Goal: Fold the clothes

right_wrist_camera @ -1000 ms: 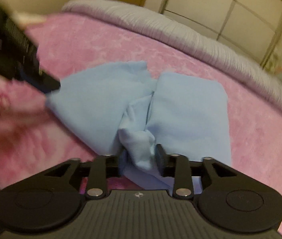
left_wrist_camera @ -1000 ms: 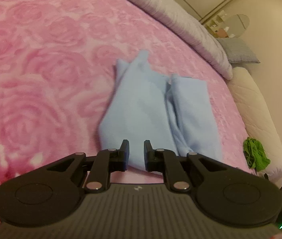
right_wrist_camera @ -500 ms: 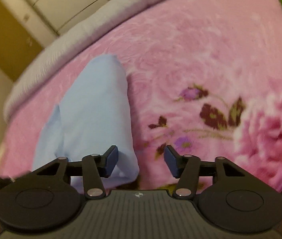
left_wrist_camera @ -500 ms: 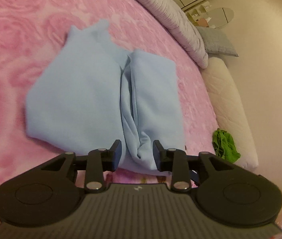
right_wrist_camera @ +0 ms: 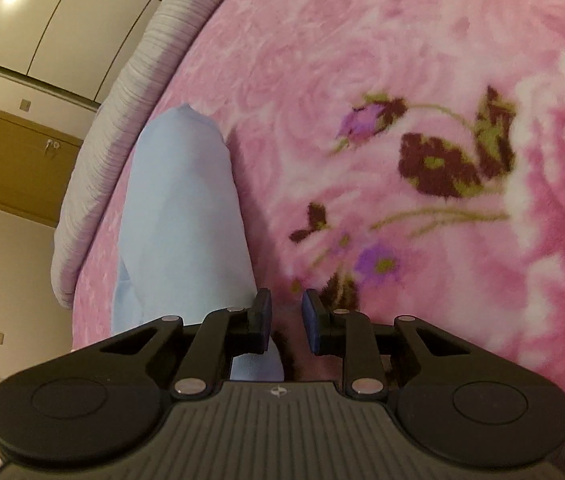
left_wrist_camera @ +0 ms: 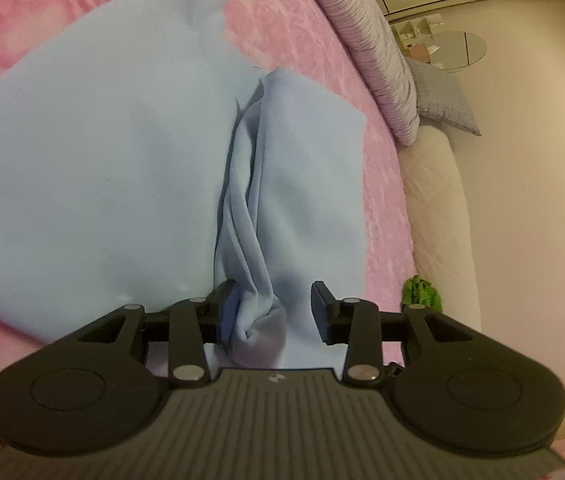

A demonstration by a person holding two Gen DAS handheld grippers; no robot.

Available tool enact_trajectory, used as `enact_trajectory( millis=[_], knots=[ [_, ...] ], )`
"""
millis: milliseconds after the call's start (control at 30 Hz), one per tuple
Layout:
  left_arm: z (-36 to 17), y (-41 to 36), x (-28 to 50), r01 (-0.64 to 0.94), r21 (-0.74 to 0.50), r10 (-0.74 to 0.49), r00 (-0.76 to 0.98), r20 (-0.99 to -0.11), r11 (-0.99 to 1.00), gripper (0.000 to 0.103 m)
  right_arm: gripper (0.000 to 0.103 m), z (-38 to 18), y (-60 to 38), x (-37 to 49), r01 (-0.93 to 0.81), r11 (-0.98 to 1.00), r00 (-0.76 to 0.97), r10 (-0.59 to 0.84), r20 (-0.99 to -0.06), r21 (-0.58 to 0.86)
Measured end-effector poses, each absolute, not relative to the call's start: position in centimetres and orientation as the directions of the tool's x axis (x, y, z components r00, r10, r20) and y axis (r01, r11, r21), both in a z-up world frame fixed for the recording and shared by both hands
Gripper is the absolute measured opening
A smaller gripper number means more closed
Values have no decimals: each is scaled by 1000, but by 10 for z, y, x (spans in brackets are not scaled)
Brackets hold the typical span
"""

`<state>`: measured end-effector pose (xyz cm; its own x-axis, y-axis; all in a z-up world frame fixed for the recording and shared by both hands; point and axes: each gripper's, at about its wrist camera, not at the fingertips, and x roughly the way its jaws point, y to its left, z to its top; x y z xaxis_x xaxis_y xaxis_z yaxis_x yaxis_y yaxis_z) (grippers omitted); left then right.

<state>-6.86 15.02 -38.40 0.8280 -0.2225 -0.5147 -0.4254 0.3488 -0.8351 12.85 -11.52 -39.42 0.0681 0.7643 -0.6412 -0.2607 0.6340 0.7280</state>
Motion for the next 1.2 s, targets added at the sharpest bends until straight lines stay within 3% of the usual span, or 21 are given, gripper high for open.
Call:
enact_trajectory(
  millis=[100, 167, 333, 400, 467, 533, 600, 667, 867, 1067, 1200],
  knots=[
    [-376, 148, -71, -430, -799, -209, 811, -546, 419, 19, 25, -392, -116, 128, -271, 636, 65, 761, -646, 722],
    [-369, 147, -77, -447, -768, -191, 794, -577, 458, 20, 25, -388, -119, 125, -278, 639, 67, 758, -649, 717],
    [-362, 147, -85, -470, -750, -188, 776, -603, 466, 42, 26, -381, -117, 120, -309, 651, 85, 744, -662, 693],
    [-363, 148, -81, -459, -766, -198, 785, -587, 450, 56, 26, -381, -116, 120, -310, 654, 88, 743, -664, 690],
    [-367, 150, -75, -448, -785, -209, 796, -568, 427, 60, 26, -381, -115, 119, -311, 656, 92, 741, -665, 688],
    [-371, 152, -68, -441, -796, -218, 801, -557, 415, 52, 26, -382, -115, 120, -311, 655, 90, 742, -664, 689],
    [-373, 152, -65, -444, -787, -223, 792, -568, 429, 27, 26, -382, -115, 121, -310, 654, 89, 742, -664, 690],
    [-373, 152, -61, -445, -766, -219, 780, -586, 464, 19, 26, -382, -114, 121, -316, 656, 90, 740, -666, 686],
    [-358, 154, -71, -393, -772, -193, 818, -541, 499, 9, 26, -378, -111, 117, -345, 662, 102, 731, -675, 665],
    [-294, 167, -109, -330, -656, -37, 877, -480, 679, 8, 25, -342, -89, 88, -538, 607, 125, 743, -657, 584],
    [-297, 192, -136, -405, -606, 36, 849, -527, 685, 8, 25, -327, -54, 51, -694, 518, 76, 743, -665, 500]
  ],
)
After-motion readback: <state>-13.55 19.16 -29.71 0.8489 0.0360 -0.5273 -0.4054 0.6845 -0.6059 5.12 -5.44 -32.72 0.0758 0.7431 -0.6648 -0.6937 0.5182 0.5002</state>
